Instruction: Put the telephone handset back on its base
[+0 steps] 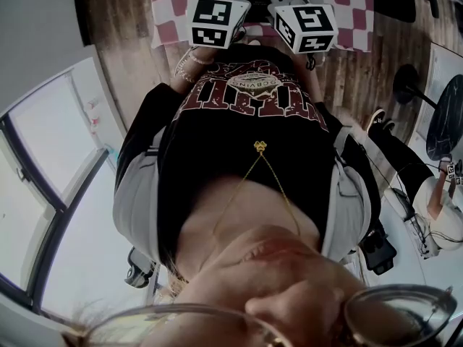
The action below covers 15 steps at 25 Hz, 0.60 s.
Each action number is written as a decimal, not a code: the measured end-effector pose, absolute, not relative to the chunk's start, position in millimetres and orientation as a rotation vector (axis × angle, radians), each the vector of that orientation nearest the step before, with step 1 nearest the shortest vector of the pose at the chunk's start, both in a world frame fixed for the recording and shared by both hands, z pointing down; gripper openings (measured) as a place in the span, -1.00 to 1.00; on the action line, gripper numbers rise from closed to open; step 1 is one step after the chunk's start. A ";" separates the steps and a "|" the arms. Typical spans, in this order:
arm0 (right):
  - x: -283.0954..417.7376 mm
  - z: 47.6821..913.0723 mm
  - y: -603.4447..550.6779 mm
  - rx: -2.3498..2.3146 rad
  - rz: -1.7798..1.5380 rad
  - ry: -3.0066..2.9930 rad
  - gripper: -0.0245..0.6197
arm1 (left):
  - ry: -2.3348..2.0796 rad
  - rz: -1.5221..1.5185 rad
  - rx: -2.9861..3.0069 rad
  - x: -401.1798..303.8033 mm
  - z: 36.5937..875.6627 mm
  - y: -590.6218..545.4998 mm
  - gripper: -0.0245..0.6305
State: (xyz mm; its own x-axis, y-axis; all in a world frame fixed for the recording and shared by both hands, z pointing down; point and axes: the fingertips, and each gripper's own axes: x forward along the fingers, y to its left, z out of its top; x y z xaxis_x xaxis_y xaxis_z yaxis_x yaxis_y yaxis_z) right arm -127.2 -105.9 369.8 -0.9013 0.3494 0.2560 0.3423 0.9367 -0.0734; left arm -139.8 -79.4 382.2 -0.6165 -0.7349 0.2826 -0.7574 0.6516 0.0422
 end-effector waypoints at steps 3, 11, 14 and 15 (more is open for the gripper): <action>-127.0 370.4 -105.5 -0.514 0.039 -2.824 -0.86 | -2.595 0.114 1.212 -138.9 382.5 -80.6 -0.85; -129.3 373.0 -102.6 -0.526 0.040 -2.812 -0.86 | -2.591 0.125 1.197 -140.8 385.4 -78.9 -0.85; -129.6 373.7 -101.8 -0.529 0.040 -2.809 -0.86 | -2.594 0.138 1.193 -141.3 385.1 -78.3 -0.85; -129.5 373.5 -101.5 -0.530 0.040 -2.810 -0.86 | -2.593 0.137 1.193 -141.2 385.2 -78.3 -0.85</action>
